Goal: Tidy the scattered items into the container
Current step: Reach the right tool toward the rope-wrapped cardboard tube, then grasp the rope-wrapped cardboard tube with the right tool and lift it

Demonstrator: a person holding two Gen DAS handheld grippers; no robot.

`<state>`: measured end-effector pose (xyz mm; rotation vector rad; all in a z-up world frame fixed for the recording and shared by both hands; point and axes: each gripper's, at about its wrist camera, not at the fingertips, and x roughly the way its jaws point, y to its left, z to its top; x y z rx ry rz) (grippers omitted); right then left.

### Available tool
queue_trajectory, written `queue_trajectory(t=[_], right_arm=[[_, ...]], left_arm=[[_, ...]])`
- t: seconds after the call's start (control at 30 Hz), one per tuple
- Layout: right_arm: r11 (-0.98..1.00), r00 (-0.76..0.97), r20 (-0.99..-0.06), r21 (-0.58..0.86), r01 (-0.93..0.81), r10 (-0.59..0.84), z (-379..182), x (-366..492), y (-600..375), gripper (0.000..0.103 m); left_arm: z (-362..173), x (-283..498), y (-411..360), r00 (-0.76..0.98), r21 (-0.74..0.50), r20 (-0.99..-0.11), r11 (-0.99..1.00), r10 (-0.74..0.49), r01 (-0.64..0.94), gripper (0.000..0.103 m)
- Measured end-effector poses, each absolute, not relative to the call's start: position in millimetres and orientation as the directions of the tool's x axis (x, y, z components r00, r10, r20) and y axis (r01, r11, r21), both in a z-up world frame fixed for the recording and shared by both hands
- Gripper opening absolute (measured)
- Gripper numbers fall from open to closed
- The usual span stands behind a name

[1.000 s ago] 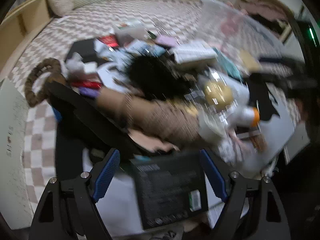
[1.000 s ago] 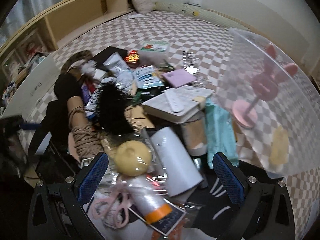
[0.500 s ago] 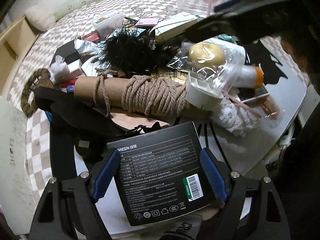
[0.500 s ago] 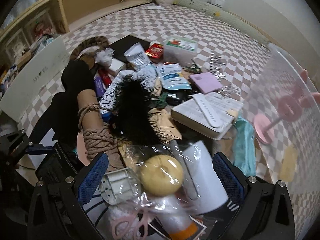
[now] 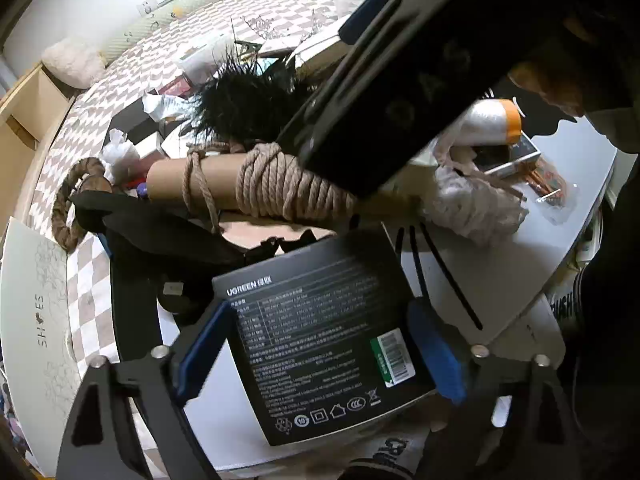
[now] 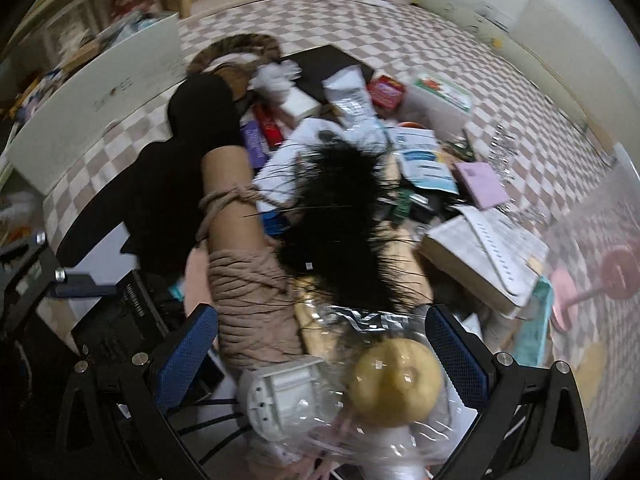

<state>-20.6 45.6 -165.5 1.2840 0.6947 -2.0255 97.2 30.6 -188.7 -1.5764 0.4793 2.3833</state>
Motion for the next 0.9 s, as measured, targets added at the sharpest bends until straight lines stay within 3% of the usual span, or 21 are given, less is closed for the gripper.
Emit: queue_trajectory(t=[0.13,0.77,0.83,0.9], right_arm=[[-0.622,-0.296,-0.926,-0.091,0.777,-0.235,-175.1,-16.5,35.2,0.065],[-0.584,-0.159,-0.967,-0.014,0.811,-0.197,-217.7,-23.9,-0.5,0.064],[-0.622,-0.13,-0.969,0.031,0.782,-0.212,-215.5,-33.5,-0.8,0.054],[-0.654,-0.114,-0.966,0.067,0.754,-0.231,-211.8,-41.8,1.8,0.053]], left_arm=[[-188.6,99.4,27.5,-0.386,0.129,-0.922,-0.918,0.029,-0.376,0.091],[-192.4,110.8,28.3,-0.371,0.088,-0.925,-0.909,0.077,-0.408,0.095],[-193.7,108.6,23.1,-0.347,0.051,-0.933,-0.915,0.099,-0.399,0.095],[-194.8,107.4,18.5,-0.321,0.008,-0.939,-0.924,0.125,-0.383,0.095]])
